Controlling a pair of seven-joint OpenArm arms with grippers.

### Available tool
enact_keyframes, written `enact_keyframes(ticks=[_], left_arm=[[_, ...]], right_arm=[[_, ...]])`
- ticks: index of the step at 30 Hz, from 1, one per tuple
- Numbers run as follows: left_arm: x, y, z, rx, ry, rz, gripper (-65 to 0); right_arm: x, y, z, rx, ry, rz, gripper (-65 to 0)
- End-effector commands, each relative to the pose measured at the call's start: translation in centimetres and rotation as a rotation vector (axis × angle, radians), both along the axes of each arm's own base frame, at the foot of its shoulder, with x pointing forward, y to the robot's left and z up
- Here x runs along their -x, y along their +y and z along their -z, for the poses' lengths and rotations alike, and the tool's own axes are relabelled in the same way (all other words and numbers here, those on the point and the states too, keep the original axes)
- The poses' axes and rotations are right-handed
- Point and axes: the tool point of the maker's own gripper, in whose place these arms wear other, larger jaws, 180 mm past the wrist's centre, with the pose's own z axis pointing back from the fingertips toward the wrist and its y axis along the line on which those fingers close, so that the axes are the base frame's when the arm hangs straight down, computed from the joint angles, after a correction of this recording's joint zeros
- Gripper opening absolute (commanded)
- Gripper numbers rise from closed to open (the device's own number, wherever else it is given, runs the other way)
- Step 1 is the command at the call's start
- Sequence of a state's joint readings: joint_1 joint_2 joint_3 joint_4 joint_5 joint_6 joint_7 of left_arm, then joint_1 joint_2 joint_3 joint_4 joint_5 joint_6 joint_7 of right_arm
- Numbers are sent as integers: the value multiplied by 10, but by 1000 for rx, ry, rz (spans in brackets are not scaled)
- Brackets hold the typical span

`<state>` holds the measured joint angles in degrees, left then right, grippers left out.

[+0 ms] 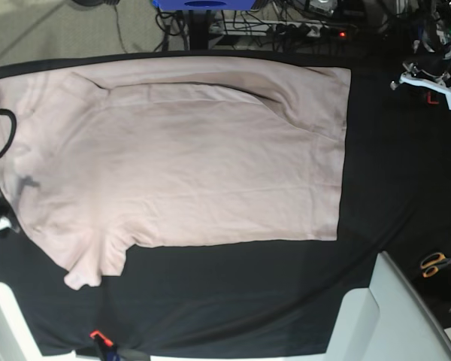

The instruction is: Fold the T-shirt properly

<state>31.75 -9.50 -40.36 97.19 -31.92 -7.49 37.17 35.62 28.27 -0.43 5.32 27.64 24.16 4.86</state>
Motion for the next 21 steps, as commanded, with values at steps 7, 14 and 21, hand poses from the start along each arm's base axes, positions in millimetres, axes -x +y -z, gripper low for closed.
enact_keyframes(ticks=[7, 14, 21], left_arm=[[8, 16, -11, -31, -29, -57, -650], [5, 13, -12, -29, -34, -46, -650], [8, 13, -9, -24, -25, -51, -650]], right_arm=[[20, -8, 13, 33, 41, 1, -80], [33, -5, 26, 33, 72, -3, -257], [25, 4, 23, 96, 88, -101, -593]])
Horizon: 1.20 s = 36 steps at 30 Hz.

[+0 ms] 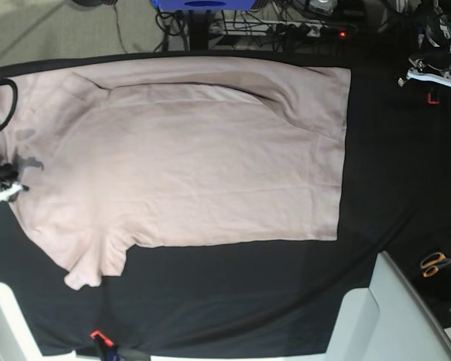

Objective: Fold the T-shirt properly
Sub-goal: 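Raise left gripper away and move right gripper to the sleeve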

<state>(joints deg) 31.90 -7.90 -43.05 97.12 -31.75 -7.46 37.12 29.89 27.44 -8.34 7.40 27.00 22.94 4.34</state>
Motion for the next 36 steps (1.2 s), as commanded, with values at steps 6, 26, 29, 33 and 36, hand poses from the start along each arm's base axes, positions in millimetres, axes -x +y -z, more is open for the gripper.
enact_keyframes(ticks=[6, 26, 29, 33, 36], left_arm=[[-1, 2, -6, -10, -20, -2, -650], [-10, -10, -2, 7, -19, 38, -650], [-15, -22, 3, 25, -17, 69, -650], [-20, -33, 5, 39, -17, 96, -650], [-24, -34, 4, 41, -25, 98, -650]], right_arm=[[-25, -10, -27, 20, -89, -2, -650], [8, -11, -60, 27, -141, -60, -650], [15, -6, -64, 17, -99, -72, -650], [27, -5, -68, 10, -64, -68, -650], [37, 1, -62, 4, -39, -76, -650]])
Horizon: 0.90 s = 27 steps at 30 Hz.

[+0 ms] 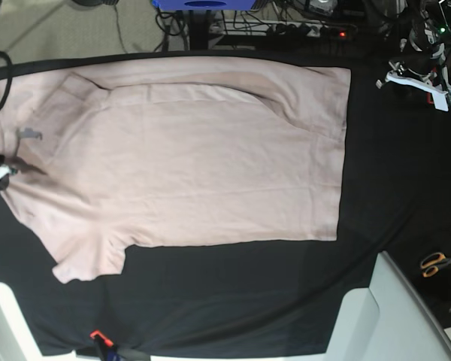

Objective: Fold the T-shirt properly
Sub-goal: 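Raise left gripper away and move right gripper to the sleeve, then grasp the shirt edge beside the sleeve with the right gripper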

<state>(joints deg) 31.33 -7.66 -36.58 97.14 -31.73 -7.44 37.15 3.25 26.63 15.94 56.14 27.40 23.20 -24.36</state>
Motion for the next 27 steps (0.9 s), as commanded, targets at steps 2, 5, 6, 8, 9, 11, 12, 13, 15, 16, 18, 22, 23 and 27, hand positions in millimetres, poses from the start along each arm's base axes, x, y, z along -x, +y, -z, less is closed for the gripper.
enact_keyframes(ticks=[2, 5, 6, 8, 9, 11, 12, 13, 15, 16, 18, 22, 23, 27], left_arm=[[-9, 6, -10, -22, -39, -1, -650], [-11, 8, -11, -27, -38, 6, -650], [-11, 8, -12, -28, -37, 9, -650], [-11, 8, -12, -28, -37, 9, -650], [-11, 8, -12, -28, -37, 9, -650], [-11, 8, -12, -28, -37, 9, -650], [-11, 8, -12, -28, -37, 9, -650], [-11, 8, -12, -28, -37, 9, -650], [-11, 8, -12, -28, -37, 9, -650], [-11, 8, -12, -28, -37, 9, -650], [-11, 9, -12, -30, -37, 7, -650], [-10, 10, -13, -32, -39, 4, -650], [-10, 10, -13, -32, -39, 4, -650], [-10, 12, -13, -36, -39, 3, -650]], right_arm=[[-6, -9, -13, 20, -29, -2, -650], [3, -8, -6, 18, -6, -2, -650], [5, -8, -5, 18, -2, -2, -650], [10, -8, -1, 18, 14, -3, -650], [12, -8, 0, 18, 20, -6, -650], [12, -8, 1, 18, 22, -6, -650], [13, -8, 1, 18, 23, -5, -650], [14, -8, 1, 18, 24, -3, -650], [14, -7, 2, 18, 32, -7, -647], [16, -7, 3, 16, 47, -9, -621], [13, -6, 0, 19, 50, -17, -545], [-7, 4, -30, 55, -37, -63, -381], [-9, 6, -35, 62, -51, -72, -348], [-33, 6, -52, 62, -100, -70, -257]])
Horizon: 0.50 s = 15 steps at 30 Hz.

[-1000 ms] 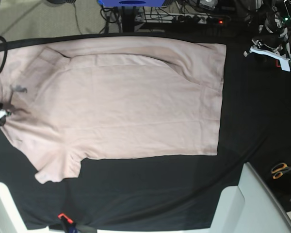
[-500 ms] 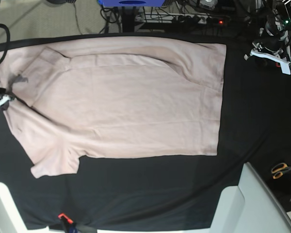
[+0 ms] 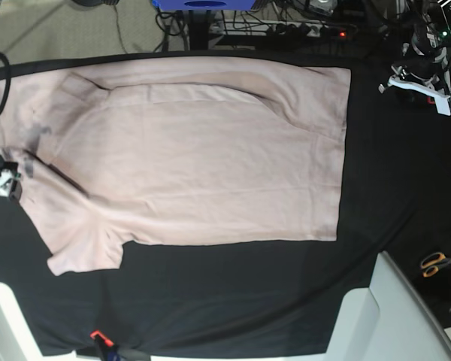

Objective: Fold the T-shirt properly
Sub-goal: 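Grasp the shirt edge beside the sleeve with the right gripper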

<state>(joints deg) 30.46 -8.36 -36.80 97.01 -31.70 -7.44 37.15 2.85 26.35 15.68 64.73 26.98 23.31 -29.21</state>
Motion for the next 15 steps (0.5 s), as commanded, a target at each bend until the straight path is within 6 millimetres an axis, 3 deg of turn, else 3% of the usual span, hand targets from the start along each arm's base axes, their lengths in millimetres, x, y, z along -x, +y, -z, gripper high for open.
enact_keyframes(ticks=[1, 5, 8, 12, 15], left_arm=[[-3, 8, -9, -29, -22, 2, -650], [0, 11, -6, -110, 30, 34, -650], [-1, 15, -6, -142, 45, 42, -650], [1, 18, -7, -148, 47, 35, -650], [2, 18, -6, -149, 51, 35, -650]], right_arm=[[-21, -13, -18, 1, -59, 28, -252], [-44, -9, 9, -61, 37, 45, -252], [-63, -7, 14, -73, 11, 55, -252], [-69, -7, 34, -75, 41, 79, -252], [-60, -11, 51, -63, 57, 104, -252]])
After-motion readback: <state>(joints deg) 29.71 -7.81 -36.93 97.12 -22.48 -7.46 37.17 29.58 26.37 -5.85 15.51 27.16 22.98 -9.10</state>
